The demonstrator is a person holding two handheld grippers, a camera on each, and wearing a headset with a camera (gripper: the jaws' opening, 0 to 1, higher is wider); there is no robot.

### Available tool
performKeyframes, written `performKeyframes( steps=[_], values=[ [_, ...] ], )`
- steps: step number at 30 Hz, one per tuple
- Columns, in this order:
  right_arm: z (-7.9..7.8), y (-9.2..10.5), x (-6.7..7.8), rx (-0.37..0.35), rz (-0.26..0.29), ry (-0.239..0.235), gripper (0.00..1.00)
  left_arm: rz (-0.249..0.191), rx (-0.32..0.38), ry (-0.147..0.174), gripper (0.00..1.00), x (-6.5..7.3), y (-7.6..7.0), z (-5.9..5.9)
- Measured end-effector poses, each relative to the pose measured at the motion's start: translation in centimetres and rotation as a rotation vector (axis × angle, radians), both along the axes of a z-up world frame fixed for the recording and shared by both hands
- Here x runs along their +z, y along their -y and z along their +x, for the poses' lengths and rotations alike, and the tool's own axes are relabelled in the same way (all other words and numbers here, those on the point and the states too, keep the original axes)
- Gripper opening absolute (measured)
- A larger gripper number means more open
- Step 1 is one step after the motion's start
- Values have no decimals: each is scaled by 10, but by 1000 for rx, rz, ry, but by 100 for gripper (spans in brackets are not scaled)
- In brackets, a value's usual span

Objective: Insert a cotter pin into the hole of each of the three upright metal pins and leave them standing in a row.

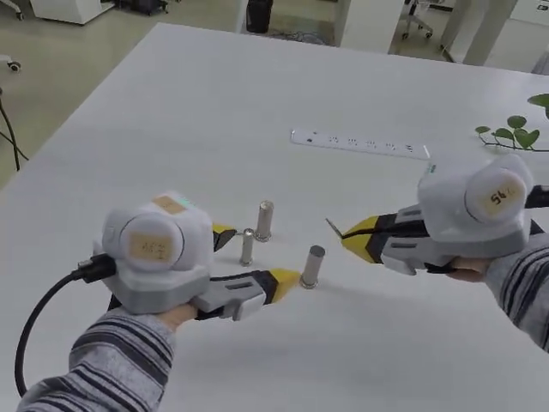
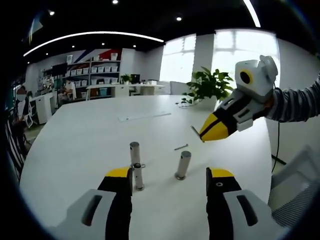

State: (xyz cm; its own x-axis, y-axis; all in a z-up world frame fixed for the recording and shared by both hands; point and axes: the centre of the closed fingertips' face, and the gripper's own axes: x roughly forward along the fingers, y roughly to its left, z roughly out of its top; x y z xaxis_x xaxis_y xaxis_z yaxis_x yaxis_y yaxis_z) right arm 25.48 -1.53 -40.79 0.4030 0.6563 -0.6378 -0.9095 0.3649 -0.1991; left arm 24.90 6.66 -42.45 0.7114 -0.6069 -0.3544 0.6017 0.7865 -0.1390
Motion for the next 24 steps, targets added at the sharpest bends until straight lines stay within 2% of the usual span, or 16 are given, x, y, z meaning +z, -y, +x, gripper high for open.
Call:
performKeyframes(
  steps=[3,4,8,10,11,14,18,24],
  values=[
    [-7,-6,1,34,5,2,0,-48,-11,-6,50,4,2,-1],
    [-9,-8,1,49,3,6,0,-80,-12,-11,47,6,4,-2],
    [-14,-12,0,81,-3,10,0,-143,-24,-20,43,10,7,-4],
    [-18,-15,0,102,-5,13,0,-193,-45,-32,40,14,12,-7],
    [-20,-17,-1,115,-7,16,0,-231,-57,-44,38,16,16,-10],
    [-28,-21,-5,162,-40,35,0,-272,-74,-65,33,17,21,-13],
    [-36,-27,-12,206,-80,54,0,-283,-96,-85,28,15,27,-17],
    [-40,-33,-16,235,-103,69,0,-307,-122,-115,17,13,33,-22]
  ],
)
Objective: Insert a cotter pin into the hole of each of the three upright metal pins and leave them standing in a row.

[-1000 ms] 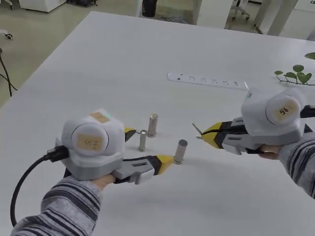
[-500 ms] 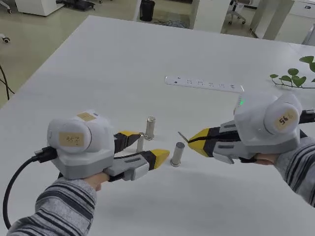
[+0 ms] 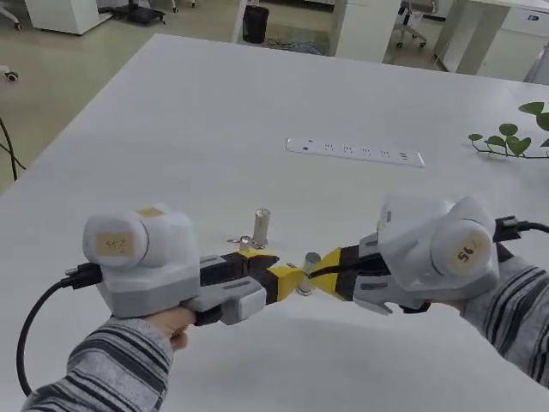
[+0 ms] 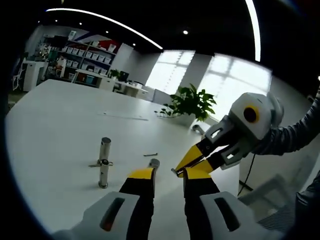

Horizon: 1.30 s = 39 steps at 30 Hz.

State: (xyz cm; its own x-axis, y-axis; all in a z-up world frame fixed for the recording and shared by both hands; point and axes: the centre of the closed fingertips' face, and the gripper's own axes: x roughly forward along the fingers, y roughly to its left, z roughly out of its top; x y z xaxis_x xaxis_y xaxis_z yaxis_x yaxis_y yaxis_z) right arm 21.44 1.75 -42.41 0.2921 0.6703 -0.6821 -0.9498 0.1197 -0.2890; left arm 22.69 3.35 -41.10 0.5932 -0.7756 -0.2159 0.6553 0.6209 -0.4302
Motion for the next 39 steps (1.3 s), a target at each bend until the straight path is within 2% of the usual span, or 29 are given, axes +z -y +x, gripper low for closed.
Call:
performKeyframes(
  steps=[3,11,19,22,25,29,30,31,33,34,36,39],
  values=[
    [0,-1,1,6,-1,6,0,-1,5,-6,14,-1,0,0],
    [1,-5,3,4,6,15,0,-56,-10,-28,0,3,2,-1],
    [1,-6,1,1,6,9,0,-100,0,-64,0,2,1,0],
    [3,-6,1,-12,19,0,0,-100,3,-48,0,3,1,1],
    [2,-6,2,-22,30,-18,0,-89,-5,-16,0,6,2,0],
    [4,-2,0,-44,31,-31,0,-88,-12,4,0,8,2,1],
    [4,0,-1,-57,37,-46,0,-85,-14,13,0,8,2,1],
    [4,1,-3,-94,63,-91,1,-87,-24,29,0,10,3,1],
    [5,4,-3,-103,84,-115,1,-96,-30,43,0,14,3,0],
    [5,5,-3,-113,96,-131,1,-98,-34,45,0,15,4,0],
    [1,5,-2,-135,144,-202,1,-90,-49,49,0,14,4,-1],
    [-2,7,-1,-136,171,-239,1,-82,-68,53,0,14,7,-3]
  ],
)
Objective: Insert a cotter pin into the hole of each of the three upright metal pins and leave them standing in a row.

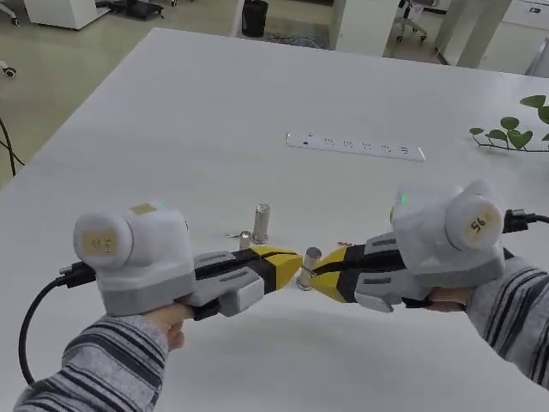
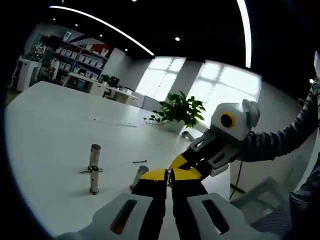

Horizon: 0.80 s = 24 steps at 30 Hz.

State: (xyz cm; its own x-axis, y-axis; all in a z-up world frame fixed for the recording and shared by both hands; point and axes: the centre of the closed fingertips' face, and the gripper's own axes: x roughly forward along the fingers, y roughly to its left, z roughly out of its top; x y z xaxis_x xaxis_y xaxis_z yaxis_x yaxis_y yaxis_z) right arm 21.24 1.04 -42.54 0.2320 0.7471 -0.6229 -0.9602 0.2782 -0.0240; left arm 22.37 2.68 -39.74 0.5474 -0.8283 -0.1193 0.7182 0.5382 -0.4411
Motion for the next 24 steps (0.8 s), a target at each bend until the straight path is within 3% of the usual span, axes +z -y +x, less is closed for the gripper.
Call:
performKeyframes(
  steps=[5,12,20,24],
  values=[
    [-8,2,2,8,39,-57,1,-4,-46,10,0,2,7,-6],
    [-21,0,3,56,50,-93,0,-15,-95,22,0,5,13,-15],
    [-23,0,6,71,43,-62,0,-34,-94,5,0,6,10,-15],
    [-19,1,5,74,24,-30,0,-8,-96,26,0,5,10,-16]
  ],
)
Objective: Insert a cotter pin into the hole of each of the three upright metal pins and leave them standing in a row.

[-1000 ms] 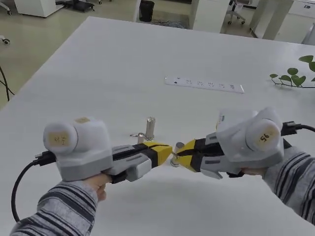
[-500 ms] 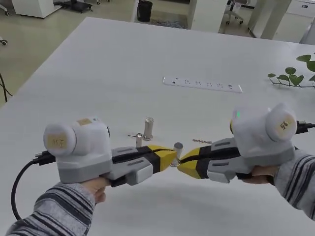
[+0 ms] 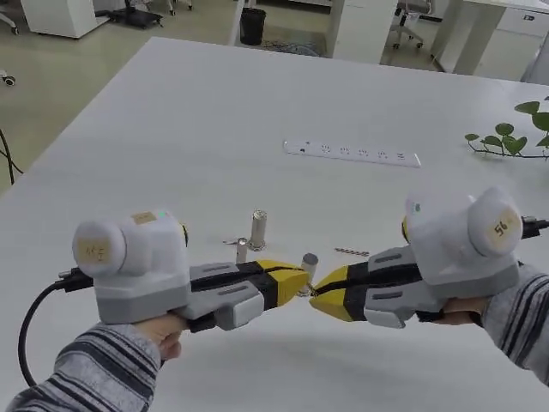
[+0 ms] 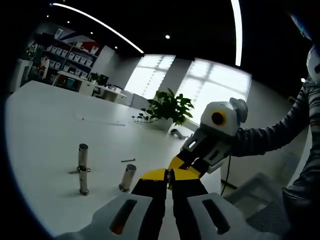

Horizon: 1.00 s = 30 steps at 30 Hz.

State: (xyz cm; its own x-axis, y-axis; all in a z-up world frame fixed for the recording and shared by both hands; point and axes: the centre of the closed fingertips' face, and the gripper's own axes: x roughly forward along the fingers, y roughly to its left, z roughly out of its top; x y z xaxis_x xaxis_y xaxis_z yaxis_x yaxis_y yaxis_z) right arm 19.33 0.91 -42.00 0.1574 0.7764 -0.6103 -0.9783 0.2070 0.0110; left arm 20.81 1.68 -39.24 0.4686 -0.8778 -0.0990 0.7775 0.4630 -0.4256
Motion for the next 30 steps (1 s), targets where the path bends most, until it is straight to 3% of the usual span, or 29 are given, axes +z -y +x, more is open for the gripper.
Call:
performKeyframes(
  steps=[10,14,22,28,30],
  values=[
    [4,1,0,13,-48,73,0,27,5,-8,0,-4,0,1],
    [7,0,3,9,-57,104,0,95,-9,-9,0,-14,1,-2],
    [12,6,-1,23,-141,179,0,151,19,40,12,-17,1,2],
    [23,16,-9,11,-210,223,0,234,101,119,23,-19,-8,15],
    [26,20,-12,10,-230,236,0,244,105,111,25,-23,-8,15]
  ],
)
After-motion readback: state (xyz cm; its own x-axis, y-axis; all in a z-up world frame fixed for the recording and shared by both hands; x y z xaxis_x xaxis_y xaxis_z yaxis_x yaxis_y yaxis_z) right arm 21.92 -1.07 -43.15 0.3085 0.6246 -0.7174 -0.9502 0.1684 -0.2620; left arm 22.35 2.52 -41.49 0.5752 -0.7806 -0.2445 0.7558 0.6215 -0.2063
